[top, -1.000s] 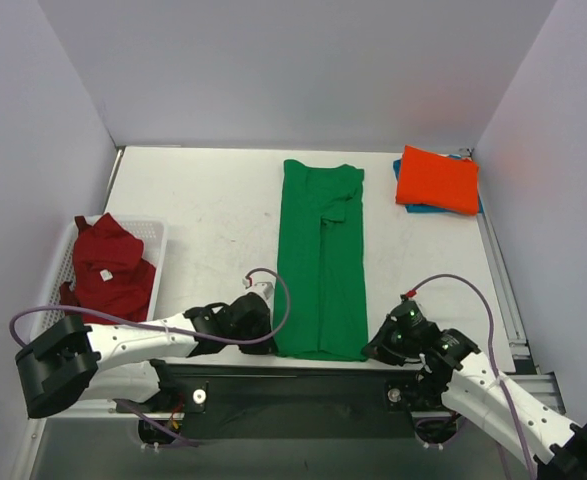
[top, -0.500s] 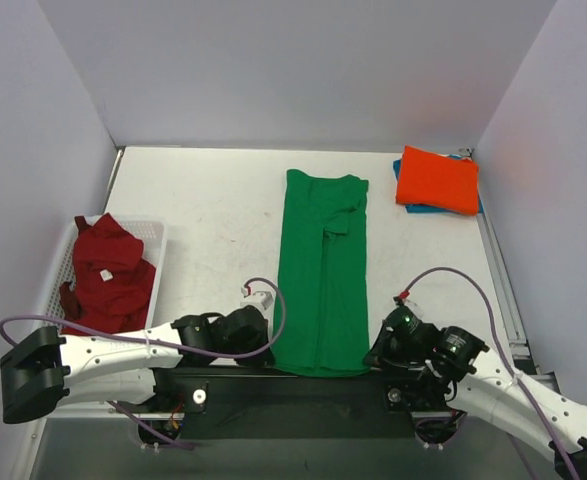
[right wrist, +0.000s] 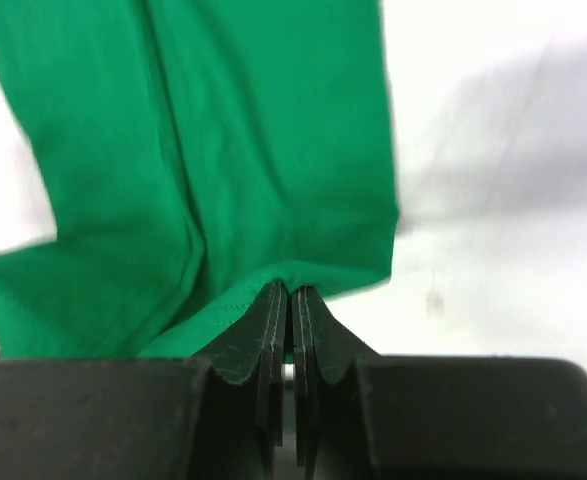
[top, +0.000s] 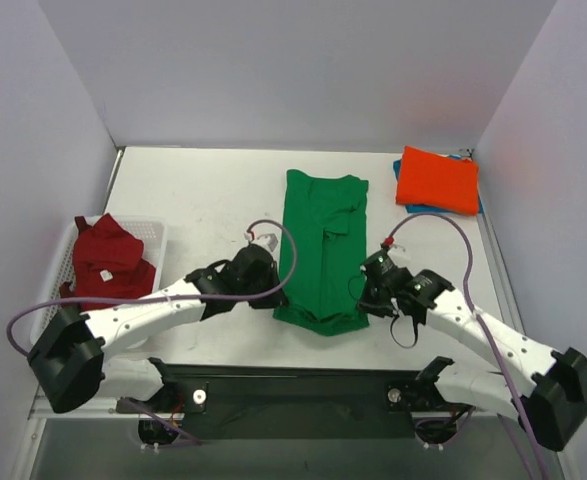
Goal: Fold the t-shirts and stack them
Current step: Fold the folded rectangular tshirt in 1/3 of the way
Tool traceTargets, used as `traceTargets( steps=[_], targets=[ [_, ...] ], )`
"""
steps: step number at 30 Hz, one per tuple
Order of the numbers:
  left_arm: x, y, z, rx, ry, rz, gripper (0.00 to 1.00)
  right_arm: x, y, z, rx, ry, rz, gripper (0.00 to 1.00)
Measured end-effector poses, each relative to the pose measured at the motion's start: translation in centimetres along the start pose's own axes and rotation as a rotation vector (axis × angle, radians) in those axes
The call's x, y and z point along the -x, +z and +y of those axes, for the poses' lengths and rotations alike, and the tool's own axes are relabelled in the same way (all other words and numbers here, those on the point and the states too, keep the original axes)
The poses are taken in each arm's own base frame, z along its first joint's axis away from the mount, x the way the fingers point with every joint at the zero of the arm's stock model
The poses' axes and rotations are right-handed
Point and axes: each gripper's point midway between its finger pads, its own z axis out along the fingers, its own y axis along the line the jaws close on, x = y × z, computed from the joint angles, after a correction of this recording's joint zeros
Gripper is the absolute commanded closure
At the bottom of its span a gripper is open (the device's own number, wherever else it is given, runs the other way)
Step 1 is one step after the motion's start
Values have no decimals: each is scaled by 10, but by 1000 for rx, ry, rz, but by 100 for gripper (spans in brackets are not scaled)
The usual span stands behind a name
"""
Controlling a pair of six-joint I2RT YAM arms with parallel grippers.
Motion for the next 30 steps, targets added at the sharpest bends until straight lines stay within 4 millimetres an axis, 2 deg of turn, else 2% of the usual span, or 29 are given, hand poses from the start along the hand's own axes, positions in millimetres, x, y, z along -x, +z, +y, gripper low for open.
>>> traceTargets(
  steps=[7, 12, 17, 23, 26, 30],
  targets=[
    [68, 33, -6, 7, -56, -64, 100, 59, 34, 12, -71, 28, -36, 100],
    [99, 62, 2, 31, -85, -71, 100, 90, 57, 16, -75, 59, -42, 100],
    [126, 84, 9, 36, -116, -73, 100, 118, 77, 14, -66, 105, -29, 100],
    [149, 104, 20, 43, -146, -71, 100, 156, 89, 24, -20, 143, -43, 100],
    [155, 111, 24, 42, -159, -66, 100, 168, 95, 27, -3, 150, -40, 100],
    [168, 116, 23, 28, -169, -71, 100, 172, 104, 26, 1, 161, -19, 100]
  ],
)
